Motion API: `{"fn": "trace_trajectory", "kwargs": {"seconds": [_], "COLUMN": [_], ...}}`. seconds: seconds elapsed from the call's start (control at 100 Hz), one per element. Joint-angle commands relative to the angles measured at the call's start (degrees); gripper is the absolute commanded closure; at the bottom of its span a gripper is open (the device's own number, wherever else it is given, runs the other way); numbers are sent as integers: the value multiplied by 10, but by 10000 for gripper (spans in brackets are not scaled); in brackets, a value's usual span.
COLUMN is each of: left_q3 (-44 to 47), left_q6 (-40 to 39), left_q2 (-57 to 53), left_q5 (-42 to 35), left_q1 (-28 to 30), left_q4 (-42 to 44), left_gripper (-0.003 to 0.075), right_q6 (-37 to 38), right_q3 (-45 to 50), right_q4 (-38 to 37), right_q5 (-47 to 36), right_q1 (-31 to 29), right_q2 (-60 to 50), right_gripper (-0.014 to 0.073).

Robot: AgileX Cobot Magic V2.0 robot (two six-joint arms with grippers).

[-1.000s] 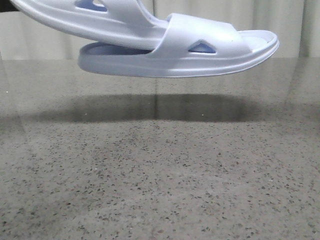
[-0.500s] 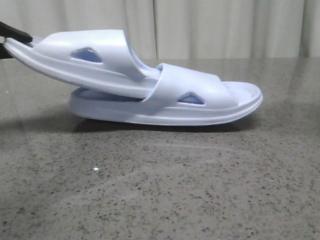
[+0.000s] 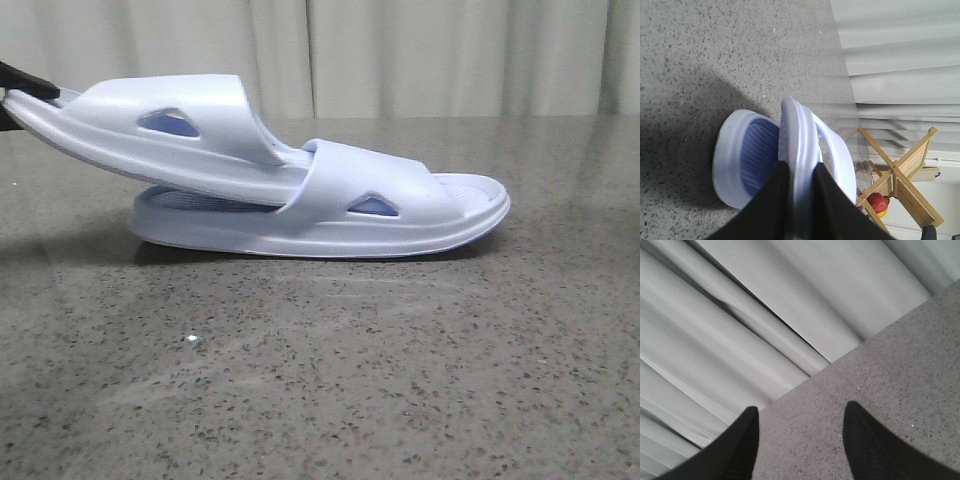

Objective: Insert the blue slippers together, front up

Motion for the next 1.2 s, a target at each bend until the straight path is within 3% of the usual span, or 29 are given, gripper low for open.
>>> {"fn": "trace_trajectory", "kwargs": {"seconds": [0.0,1.19], "left_q3": [-13,-13], "left_q6": [-9,-16], "left_q2": [-9,-9], "left_q5": [27,40], "left_q1": [-5,-5], "left_q4": [-56,-33], "left_gripper": [704,704], "right_q6": [-9,-13], "right_q3": [-21,-21], "right_q4": [-10,-10], "right_q5": [-47,-51], "right_q1": [-3,-3], "right_q2": [-1,-1], "right_gripper": [270,270]}}
